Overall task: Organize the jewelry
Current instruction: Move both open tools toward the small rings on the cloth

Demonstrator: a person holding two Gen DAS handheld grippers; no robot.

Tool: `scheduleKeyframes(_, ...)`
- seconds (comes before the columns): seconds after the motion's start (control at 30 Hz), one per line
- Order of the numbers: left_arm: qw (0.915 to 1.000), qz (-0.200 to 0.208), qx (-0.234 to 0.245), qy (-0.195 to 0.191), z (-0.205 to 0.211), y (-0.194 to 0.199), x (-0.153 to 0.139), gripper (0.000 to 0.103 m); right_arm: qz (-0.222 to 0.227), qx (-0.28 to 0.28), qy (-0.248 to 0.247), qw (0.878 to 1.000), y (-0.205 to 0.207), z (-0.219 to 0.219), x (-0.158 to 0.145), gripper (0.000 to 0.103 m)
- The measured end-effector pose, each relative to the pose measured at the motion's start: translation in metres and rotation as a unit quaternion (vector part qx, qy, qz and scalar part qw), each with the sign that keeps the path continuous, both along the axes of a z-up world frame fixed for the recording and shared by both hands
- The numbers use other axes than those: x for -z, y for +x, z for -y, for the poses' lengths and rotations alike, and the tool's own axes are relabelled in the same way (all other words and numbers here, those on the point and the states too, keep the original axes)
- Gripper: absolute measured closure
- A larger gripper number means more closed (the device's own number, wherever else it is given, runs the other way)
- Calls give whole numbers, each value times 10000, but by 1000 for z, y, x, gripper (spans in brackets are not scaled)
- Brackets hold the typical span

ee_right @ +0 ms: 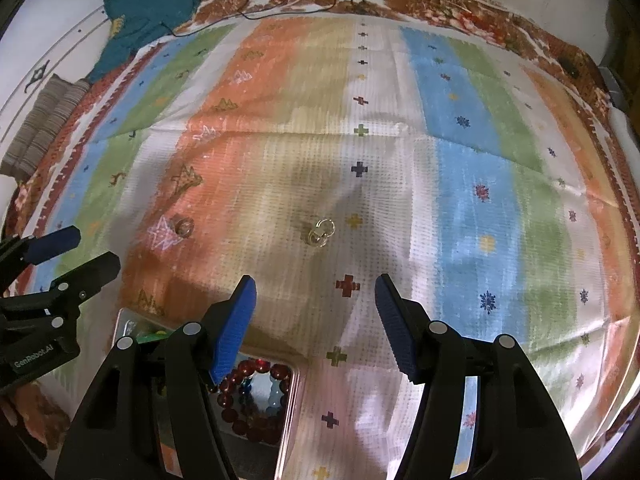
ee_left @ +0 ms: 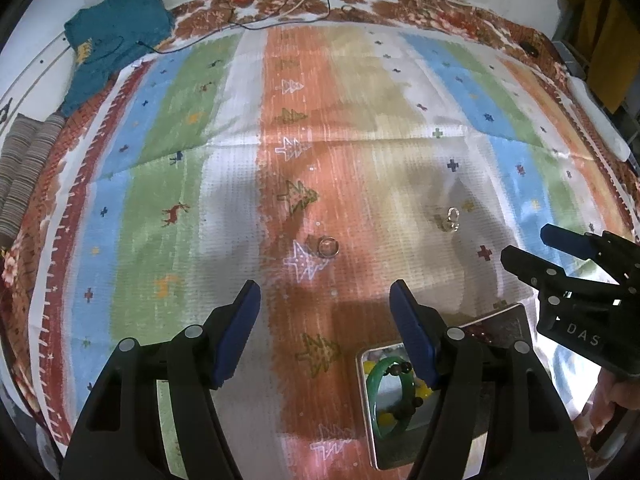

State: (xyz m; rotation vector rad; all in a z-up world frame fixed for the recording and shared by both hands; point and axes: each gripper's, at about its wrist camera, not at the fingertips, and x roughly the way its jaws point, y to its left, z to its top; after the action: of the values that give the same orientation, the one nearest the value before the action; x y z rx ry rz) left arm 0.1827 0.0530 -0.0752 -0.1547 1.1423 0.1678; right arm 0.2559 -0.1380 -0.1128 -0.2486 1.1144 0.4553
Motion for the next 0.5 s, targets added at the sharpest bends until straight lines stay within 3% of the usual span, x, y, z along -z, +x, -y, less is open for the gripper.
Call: scheduleKeyframes(0.5,9992,-366,43,-129,-7,27,27,38,-285,24,-83,9996,27,-11,20,41)
